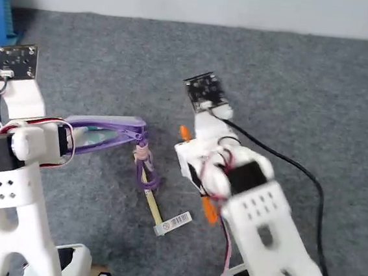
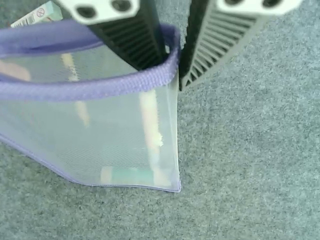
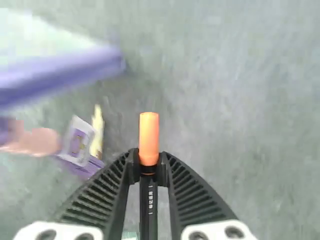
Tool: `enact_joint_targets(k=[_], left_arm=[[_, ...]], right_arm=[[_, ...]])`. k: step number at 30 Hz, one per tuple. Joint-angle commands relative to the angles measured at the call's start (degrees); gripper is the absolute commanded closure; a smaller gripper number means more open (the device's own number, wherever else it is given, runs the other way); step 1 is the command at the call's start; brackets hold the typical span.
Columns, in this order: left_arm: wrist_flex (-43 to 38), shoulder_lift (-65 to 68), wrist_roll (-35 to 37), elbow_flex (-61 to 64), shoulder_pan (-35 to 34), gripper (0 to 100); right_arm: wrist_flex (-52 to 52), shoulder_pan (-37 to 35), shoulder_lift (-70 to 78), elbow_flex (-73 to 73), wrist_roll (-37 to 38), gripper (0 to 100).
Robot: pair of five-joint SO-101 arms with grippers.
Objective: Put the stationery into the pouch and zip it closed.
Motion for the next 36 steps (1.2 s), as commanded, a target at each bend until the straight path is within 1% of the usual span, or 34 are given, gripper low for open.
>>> enact_joint_targets(k=[1,3,11,16,22,25,32,36], left_arm=[[-0.3,-1.2,-0.4,-0.3,-0.1,99],[-0.3,-1.2,-0.4,-0.3,-0.1,99],[-0.3,-1.2,-0.4,-0.4,0.0,99],[-0.3,-1.2,-0.4,-0.5,0.0,99],[-0.3,-1.2,-0.4,-0.5,0.0,99],[-0.3,-1.2,-0.4,-0.5,0.0,99],[-0.3,-1.2,-0.4,-0.4,-0.3,99],[-0.3,-1.2,-0.4,-0.4,-0.4,99]], right_arm=[[0.1,-3.6,-9.3,-2.1,0.5,99.1],[-0.2,-5.8,-12.4,-2.3,0.4,99.1],[-9.0,-13.9,-21.1,-2.3,0.4,99.1],[-18.3,-17.5,-24.9,-2.2,0.3,99.1],[-32.7,-21.7,-24.9,-2.1,0.3,99.1],[-41.1,-22.2,-23.0,-0.8,0.2,99.1],[-66.0,-22.2,-15.9,9.8,0.2,99.1],[-75.7,-22.3,-12.7,16.0,-0.1,99.1]])
